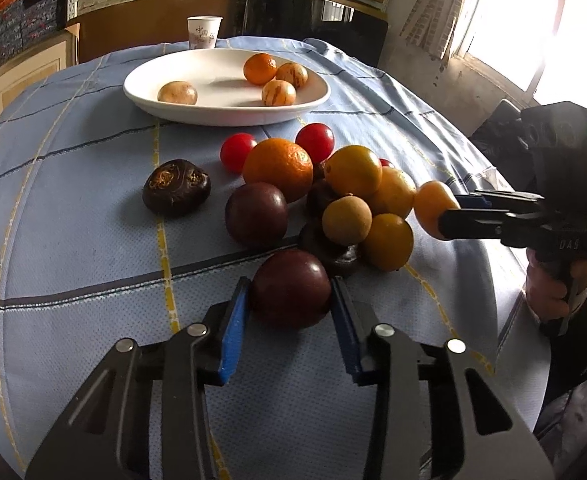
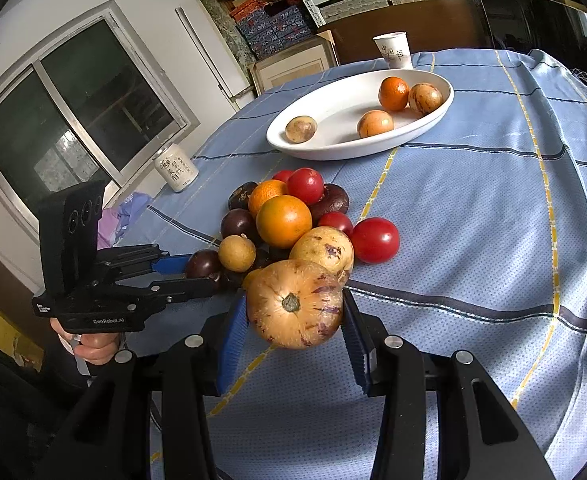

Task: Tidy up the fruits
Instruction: 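Place the plum and the striped fruit on the white plate, opening both tools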

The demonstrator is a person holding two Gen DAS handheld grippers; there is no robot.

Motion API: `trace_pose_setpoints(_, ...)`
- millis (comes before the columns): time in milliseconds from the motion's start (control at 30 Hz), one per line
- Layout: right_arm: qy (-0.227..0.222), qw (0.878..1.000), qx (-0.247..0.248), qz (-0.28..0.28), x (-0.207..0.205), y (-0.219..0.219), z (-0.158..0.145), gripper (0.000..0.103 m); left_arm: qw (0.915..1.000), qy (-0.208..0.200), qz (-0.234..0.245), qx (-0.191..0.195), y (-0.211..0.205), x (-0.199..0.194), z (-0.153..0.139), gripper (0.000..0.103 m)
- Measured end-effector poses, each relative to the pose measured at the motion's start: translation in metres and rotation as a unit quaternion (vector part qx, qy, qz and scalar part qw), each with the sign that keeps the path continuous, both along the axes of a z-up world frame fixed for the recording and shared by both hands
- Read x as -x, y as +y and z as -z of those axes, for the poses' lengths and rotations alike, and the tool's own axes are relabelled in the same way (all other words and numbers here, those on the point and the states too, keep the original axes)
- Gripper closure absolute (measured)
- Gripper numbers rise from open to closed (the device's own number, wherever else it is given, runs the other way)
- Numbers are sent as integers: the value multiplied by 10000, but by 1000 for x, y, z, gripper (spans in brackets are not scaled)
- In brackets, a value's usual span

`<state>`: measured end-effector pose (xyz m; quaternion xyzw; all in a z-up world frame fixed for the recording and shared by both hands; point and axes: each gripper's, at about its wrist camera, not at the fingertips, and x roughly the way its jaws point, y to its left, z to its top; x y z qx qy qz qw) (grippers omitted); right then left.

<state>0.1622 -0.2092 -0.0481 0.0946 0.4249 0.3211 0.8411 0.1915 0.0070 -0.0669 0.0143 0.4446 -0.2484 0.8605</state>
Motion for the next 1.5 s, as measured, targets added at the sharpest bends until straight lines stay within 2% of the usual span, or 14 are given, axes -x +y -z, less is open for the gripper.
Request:
trace_pose_setpoints(300,17,9999,-157,25,-3,-3,0,57,9998,-78,-106,159,7,2,-7,65)
trace_pose_setpoints(367,12,9997,-229,61,-4,-6,-3,57,9991,-162,-214,323,15,0,-17,65)
trace_pose_setpoints(500,-113,9991,-394,148,-20,-9,-29,57,9988,-389,-176,217,18,-17,-45,65)
trace_pose_setpoints(633,-446,9963,-271,689,-63,-4,-54,57,9979,-489,-358,232,14,-66,-73,65)
trace_pose_setpoints(800,-495,9904,145,1280,-134,10,-44,57,9974,-251,-637,215,-3,-136,-73,65)
trace_pose_setpoints(967,-330,9888,299,1423,-173,18,-20,56,9953,-234,-861,-378,-26,-182,-54,64)
trace_pose_setpoints(1000,-376,9880,338,1462,-174,19,-20,55,9948,-214,-877,-476,-29,-184,-52,61)
trace_pose_setpoints(1033,-409,9879,323,1459,-172,18,-20,44,9944,-216,-887,-527,-30,-184,-52,42)
trace_pose_setpoints(1067,-449,9885,277,1418,-170,17,-23,39,9940,-309,-901,-544,-29,-180,-56,29)
trace_pose_setpoints(1100,-549,9891,181,1354,-163,15,-29,38,9928,-533,-946,-509,-26,-171,-64,10)
trace_pose_setpoints(1167,-721,9891,138,1279,-151,13,-42,39,9899,-922,-980,-451,-19,-151,-79,8)
trace_pose_setpoints(1300,-1135,9878,16,1067,-110,5,-62,39,9843,-1317,-1131,-332,2,-104,-99,5)
trace_pose_setpoints(1400,-1249,9877,-112,938,-82,-1,-56,38,9810,-1398,-1332,-154,17,-74,-91,5)
trace_pose_setpoints(1500,-994,9907,-137,922,-61,-9,-38,38,9779,-1210,-1672,-348,27,-51,-59,5)
